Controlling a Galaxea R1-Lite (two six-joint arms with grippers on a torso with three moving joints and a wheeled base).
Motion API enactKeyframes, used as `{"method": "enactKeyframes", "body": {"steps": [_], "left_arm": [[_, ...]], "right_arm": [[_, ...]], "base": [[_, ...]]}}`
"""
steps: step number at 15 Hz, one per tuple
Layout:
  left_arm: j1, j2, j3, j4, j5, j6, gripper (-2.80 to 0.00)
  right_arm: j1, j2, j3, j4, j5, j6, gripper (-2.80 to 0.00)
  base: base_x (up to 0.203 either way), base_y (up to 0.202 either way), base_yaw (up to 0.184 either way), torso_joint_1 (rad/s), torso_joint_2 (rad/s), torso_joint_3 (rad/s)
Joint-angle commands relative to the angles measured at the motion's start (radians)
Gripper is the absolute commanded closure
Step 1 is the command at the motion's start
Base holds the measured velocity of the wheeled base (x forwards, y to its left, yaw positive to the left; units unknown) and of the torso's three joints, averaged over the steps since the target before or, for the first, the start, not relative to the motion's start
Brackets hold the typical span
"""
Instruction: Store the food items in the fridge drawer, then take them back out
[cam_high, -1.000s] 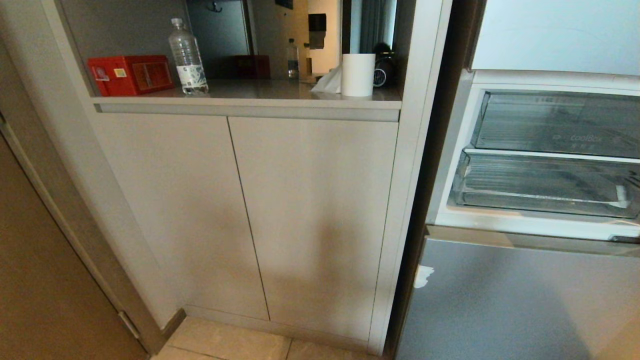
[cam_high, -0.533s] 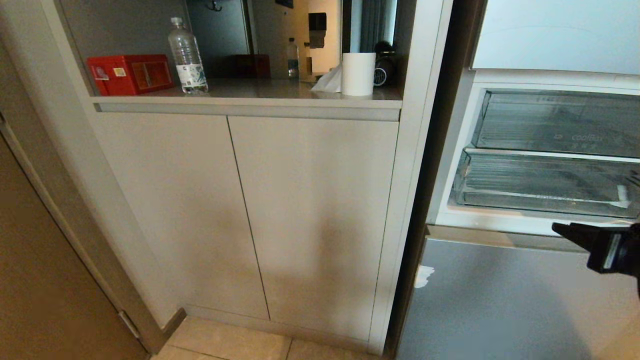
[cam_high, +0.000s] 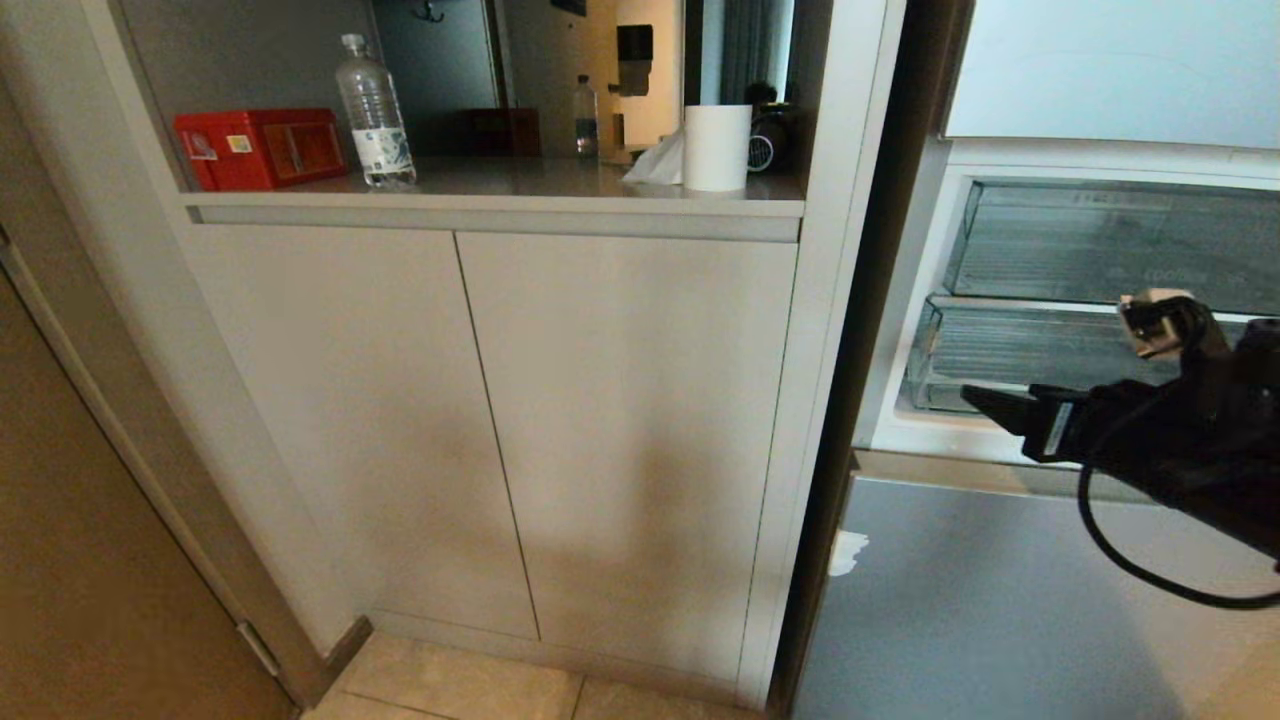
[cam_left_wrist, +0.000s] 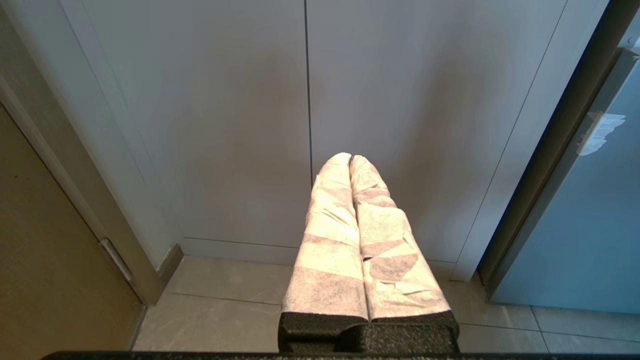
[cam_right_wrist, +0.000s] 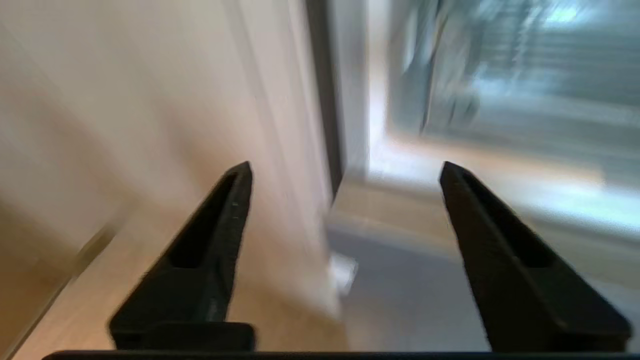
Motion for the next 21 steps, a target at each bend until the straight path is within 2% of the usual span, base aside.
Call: {"method": "enactKeyframes", "body": {"steps": [1,3,6,9,11,21], "left_arm": [[0.0,0.0,0.002,0.001,0.0,0.0,0.0],[0.0,0.0,0.002,0.0,0.0,0.0,0.0],[0.0,0.0,0.002,-0.001,0.0,0.0,0.0],[0.0,0.0,0.002,-0.001,0.0,0.0,0.0],[0.0,0.0,0.002,-0.001,0.0,0.0,0.0],[0.0,0.0,0.002,-0.001,0.0,0.0,0.0]], "right_arm": [[0.011,0.163,-0.07,-0.105,-0.097,0.0,-2.8],[0.013,0.188,-0.106,-0.115,-0.125,0.0,-2.8],[0.021,0.247,-0.17,-0.117,-0.257,-0.002,-2.8],[0.035,0.309,-0.202,-0.119,-0.275,0.003,-2.8],[0.036,0.356,-0.244,-0.14,-0.335,0.014,-2.8],[0.026,0.487,-0.404,-0.163,-0.361,0.023,-2.8]], "base": [[0.0,0.0,0.0,0.0,0.0,0.0],[0.0,0.0,0.0,0.0,0.0,0.0],[0.0,0.0,0.0,0.0,0.0,0.0],[0.0,0.0,0.0,0.0,0.0,0.0],[0.0,0.0,0.0,0.0,0.0,0.0],[0.0,0.0,0.0,0.0,0.0,0.0]]}}
